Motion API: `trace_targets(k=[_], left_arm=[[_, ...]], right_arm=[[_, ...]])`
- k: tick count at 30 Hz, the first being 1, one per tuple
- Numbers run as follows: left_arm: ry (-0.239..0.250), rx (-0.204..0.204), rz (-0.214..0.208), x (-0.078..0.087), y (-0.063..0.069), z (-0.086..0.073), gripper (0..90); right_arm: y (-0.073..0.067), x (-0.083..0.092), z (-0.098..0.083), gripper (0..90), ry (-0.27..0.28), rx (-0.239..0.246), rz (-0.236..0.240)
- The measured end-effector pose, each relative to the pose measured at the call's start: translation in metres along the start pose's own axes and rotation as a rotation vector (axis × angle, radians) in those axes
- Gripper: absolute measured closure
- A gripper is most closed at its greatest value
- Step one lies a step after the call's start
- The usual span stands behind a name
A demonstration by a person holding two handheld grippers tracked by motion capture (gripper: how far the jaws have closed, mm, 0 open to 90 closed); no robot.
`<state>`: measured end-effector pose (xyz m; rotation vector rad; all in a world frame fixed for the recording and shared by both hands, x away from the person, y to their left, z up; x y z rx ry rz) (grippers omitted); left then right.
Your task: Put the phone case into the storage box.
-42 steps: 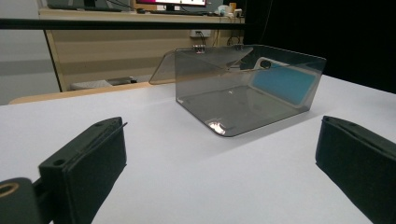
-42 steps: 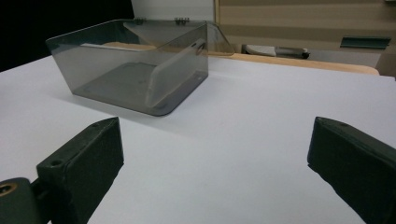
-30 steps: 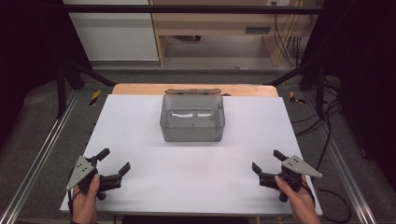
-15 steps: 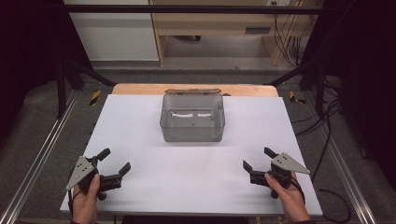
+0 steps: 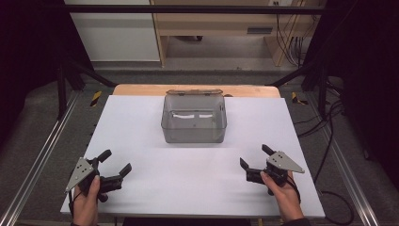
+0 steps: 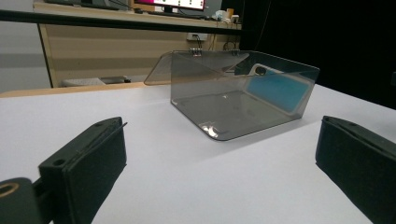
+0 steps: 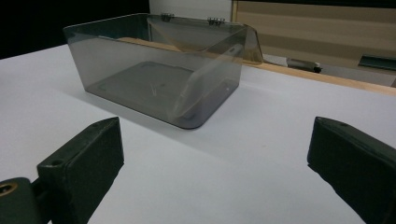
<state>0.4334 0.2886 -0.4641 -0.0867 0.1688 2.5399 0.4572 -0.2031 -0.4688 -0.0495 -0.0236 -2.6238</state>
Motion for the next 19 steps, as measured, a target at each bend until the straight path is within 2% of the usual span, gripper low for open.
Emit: trace_targets(k=[5, 7, 10, 14, 16, 19], left_arm=[[0.01, 0.016, 0.001, 0.0, 0.0, 0.001, 1.6], [0.012, 0.032, 0.001, -0.001, 0.001, 0.0, 1.6], [0.006, 0.027, -0.003, -0.002, 0.002, 0.0, 1.6], [-0.001, 0.032, 0.0, -0.003, 0.002, -0.002, 1.7], [0.0, 0.034, 0.011, -0.002, 0.001, -0.002, 1.7], [0.005, 0.046, 0.025, -0.001, -0.002, -0.002, 1.7]], right_arm=[[0.0, -0.004, -0.002, 4.0, 0.023, 0.032, -0.01], [0.001, -0.007, -0.002, 4.0, 0.04, 0.026, -0.02], [0.002, -0.013, -0.004, 4.1, 0.052, 0.04, -0.032], [0.002, -0.018, -0.007, 4.1, 0.024, 0.063, -0.033], [0.004, -0.017, -0.01, 4.4, 0.0, 0.095, -0.056], [0.007, -0.013, -0.015, 4.3, -0.038, 0.106, -0.08]])
Point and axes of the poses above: each handheld gripper's, and its own axes: x roughly backward along the jaws, z roughly out of its top, y roughly to its right, the point moved 4 cm from there along -x, roughly forward along the jaws, and after that the axes turned 12 degrees about y, right-handed, at the moved point
